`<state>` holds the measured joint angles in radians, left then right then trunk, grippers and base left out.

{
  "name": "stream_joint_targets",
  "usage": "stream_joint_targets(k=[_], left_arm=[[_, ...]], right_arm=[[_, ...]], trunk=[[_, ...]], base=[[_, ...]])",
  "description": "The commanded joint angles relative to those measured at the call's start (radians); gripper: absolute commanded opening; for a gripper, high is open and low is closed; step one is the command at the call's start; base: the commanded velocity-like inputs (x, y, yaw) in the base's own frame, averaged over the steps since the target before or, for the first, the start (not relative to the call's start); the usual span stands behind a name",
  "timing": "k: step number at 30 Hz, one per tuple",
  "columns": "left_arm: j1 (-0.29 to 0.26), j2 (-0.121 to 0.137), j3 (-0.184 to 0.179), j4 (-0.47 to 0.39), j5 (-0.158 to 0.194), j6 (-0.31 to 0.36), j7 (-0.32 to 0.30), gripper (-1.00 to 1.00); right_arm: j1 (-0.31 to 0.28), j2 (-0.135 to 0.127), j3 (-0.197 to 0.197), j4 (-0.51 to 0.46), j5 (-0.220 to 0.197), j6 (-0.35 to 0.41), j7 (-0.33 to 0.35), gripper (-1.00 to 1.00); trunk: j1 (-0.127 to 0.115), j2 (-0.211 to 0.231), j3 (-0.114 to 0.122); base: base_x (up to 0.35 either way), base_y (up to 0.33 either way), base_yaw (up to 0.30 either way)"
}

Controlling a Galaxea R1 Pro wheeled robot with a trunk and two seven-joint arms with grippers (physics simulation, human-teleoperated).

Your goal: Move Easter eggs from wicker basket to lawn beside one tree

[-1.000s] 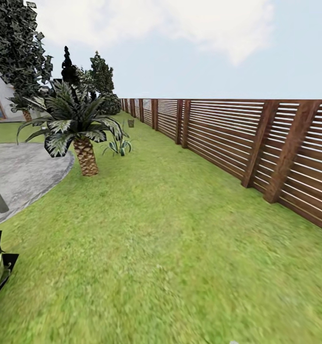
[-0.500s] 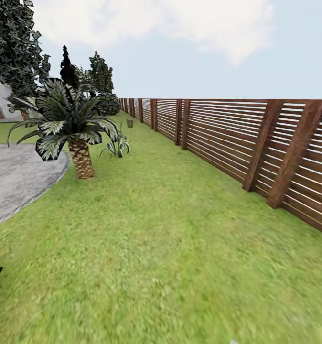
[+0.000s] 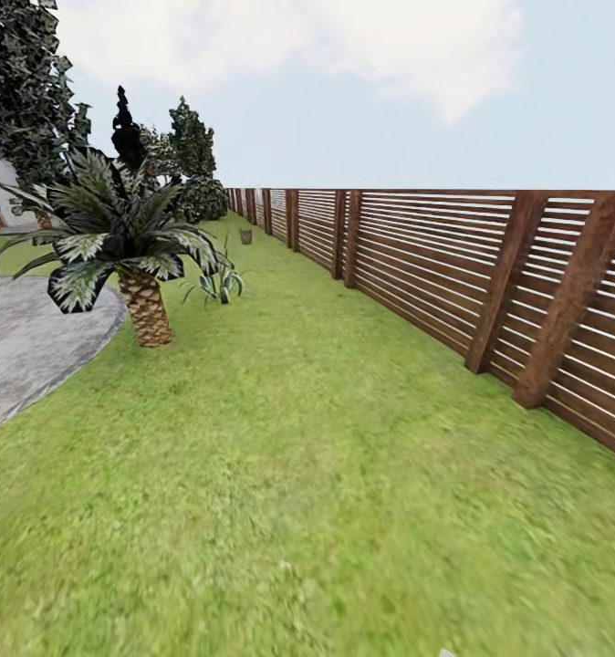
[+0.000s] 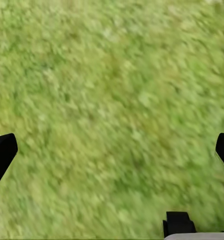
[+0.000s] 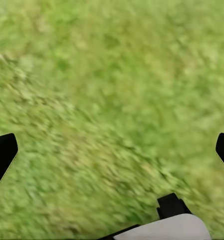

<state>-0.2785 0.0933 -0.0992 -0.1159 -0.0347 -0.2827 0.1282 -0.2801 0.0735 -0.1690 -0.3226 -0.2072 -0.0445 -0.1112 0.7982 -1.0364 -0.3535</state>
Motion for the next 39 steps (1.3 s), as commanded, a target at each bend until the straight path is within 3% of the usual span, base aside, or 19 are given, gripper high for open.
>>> stream_joint_targets(k=[1,17,39], left_arm=[[-0.001,0.0,-0.008,0.001,-0.004,-0.003,0.008,1.0],[-0.001,0.0,-0.008,0.001,-0.004,-0.003,0.008,1.0],[-0.001,0.0,-0.008,0.001,-0.004,-0.003,0.008,1.0]], right_arm=[[-0.001,0.0,0.002,0.0,-0.011,-0.004,-0.002,1.0],[-0.001,0.0,0.002,0.0,-0.011,-0.004,-0.002,1.0],[0.0,0.001,0.005,0.0,-0.009,-0.004,-0.002,1.0]], trunk=[[0.001,-0.001,-0.001],[0.001,-0.001,-0.001],[0.001,-0.001,-0.001]], base=[[0.323,-0.097,0.0],[0.323,-0.115,0.087],[0.323,-0.148,0.003]])
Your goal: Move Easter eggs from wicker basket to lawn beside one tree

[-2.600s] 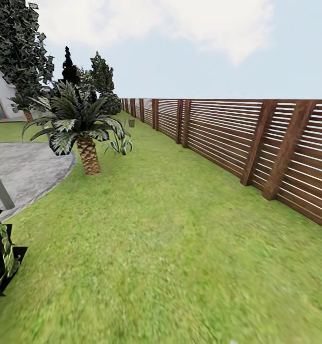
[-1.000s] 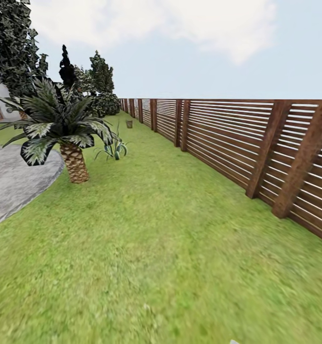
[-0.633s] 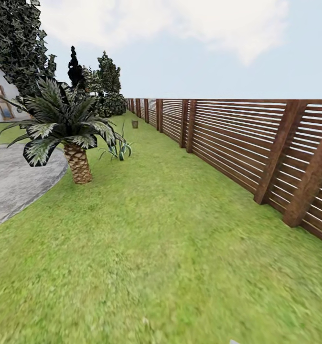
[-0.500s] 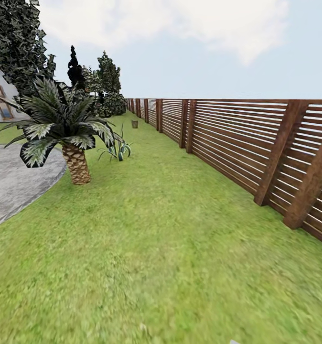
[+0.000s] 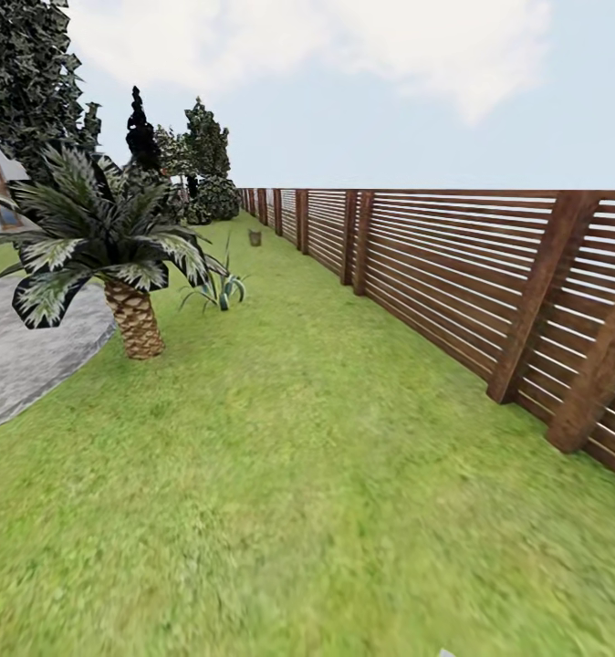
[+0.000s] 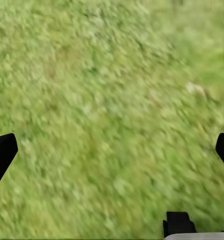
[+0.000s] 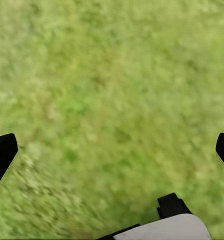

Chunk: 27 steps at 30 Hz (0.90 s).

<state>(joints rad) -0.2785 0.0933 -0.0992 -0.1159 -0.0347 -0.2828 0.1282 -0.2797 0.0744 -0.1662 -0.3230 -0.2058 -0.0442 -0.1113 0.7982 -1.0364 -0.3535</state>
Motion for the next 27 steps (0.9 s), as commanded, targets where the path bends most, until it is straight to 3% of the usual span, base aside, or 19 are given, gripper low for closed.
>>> stream_joint_targets(k=[1,27], left_arm=[[-0.001,0.0,-0.008,0.001,-0.004,-0.003,0.008,1.0],[-0.001,0.0,-0.009,0.001,-0.004,-0.005,0.008,1.0]], right_arm=[[-0.001,0.0,0.002,0.001,-0.011,-0.004,-0.002,1.0],[-0.001,0.001,0.005,0.0,-0.003,-0.003,-0.002,1.0]], trunk=[[0.001,-0.001,-0.001],[0.001,-0.001,-0.001]], base=[[0.323,-0.146,0.0],[0.323,-0.145,0.0]])
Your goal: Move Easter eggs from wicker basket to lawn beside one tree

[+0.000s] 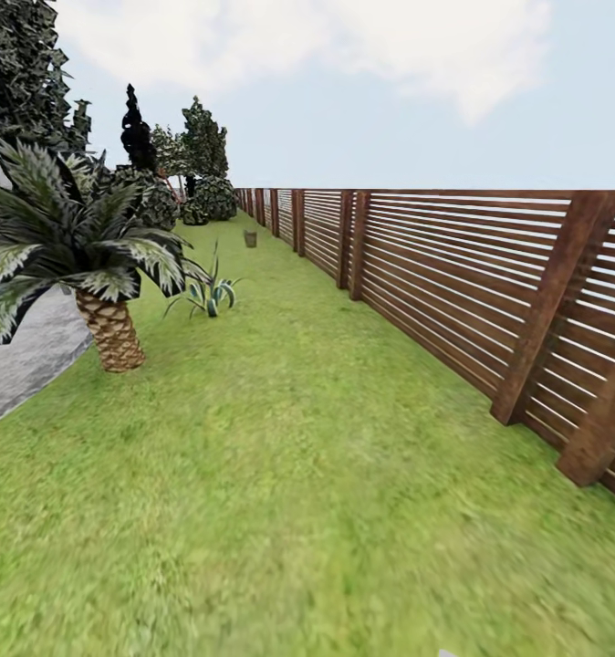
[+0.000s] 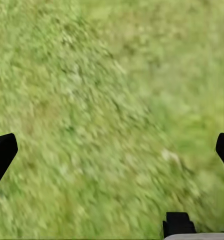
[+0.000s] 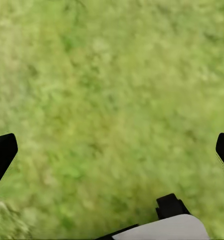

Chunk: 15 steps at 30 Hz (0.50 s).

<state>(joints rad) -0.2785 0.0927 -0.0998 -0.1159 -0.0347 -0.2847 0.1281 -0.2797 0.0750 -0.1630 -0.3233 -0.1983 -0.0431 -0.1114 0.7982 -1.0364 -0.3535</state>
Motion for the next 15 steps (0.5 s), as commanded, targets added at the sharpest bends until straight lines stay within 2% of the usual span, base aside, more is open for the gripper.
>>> stream_joint_targets(k=[1,15], left_arm=[[-0.001,0.0,-0.008,0.001,-0.004,-0.003,0.008,1.0],[-0.001,0.001,-0.008,0.001,-0.004,-0.005,0.008,1.0]], right_arm=[[-0.001,0.0,0.001,0.0,-0.011,-0.004,-0.002,1.0],[0.0,0.0,0.002,0.0,-0.009,-0.005,-0.002,1.0]], trunk=[[0.001,-0.001,-0.001],[0.001,-0.001,-0.001]], base=[[0.323,-0.145,0.0],[0.323,-0.145,0.0]])
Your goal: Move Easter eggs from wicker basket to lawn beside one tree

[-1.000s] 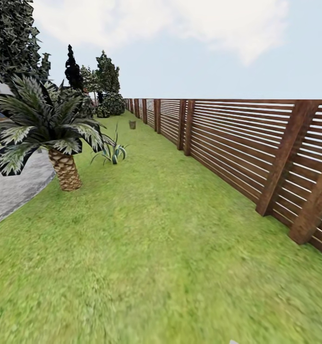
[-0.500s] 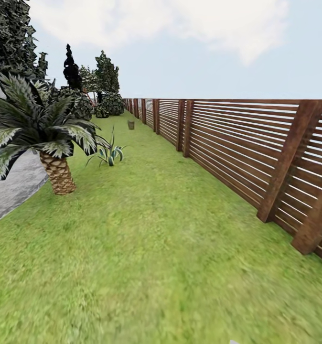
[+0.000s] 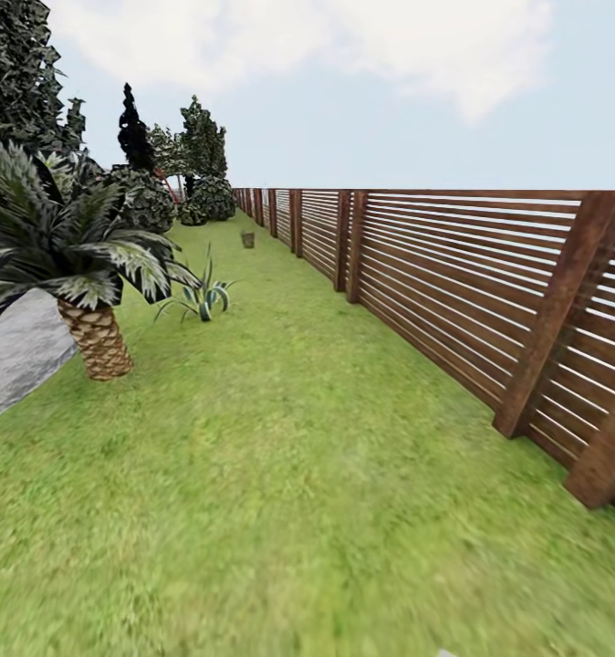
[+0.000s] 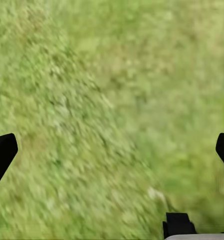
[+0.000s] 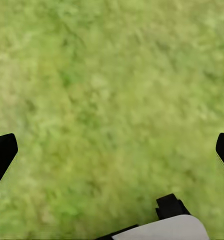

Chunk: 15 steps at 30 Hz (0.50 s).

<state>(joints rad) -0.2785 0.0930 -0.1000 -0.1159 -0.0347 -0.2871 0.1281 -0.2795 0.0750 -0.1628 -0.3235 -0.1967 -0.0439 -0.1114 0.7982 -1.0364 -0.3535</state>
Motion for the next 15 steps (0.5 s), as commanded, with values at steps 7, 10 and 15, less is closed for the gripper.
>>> stream_joint_targets(k=[7,10,15], left_arm=[[-0.001,0.0,-0.008,0.001,-0.004,-0.003,0.008,1.0],[-0.001,-0.001,-0.009,0.001,-0.004,-0.003,0.008,1.0],[-0.001,0.0,-0.008,0.001,-0.004,-0.003,0.008,1.0]], right_arm=[[-0.001,0.0,0.002,0.001,-0.009,-0.005,-0.002,1.0],[0.0,0.0,0.002,0.001,-0.009,-0.005,-0.002,1.0],[0.0,0.0,0.002,0.001,-0.008,-0.005,-0.002,1.0]], trunk=[[0.001,-0.001,-0.001],[0.001,-0.001,-0.001],[0.001,-0.001,-0.001]], base=[[0.323,-0.145,0.051],[0.323,-0.145,0.162],[0.323,-0.145,0.237]])
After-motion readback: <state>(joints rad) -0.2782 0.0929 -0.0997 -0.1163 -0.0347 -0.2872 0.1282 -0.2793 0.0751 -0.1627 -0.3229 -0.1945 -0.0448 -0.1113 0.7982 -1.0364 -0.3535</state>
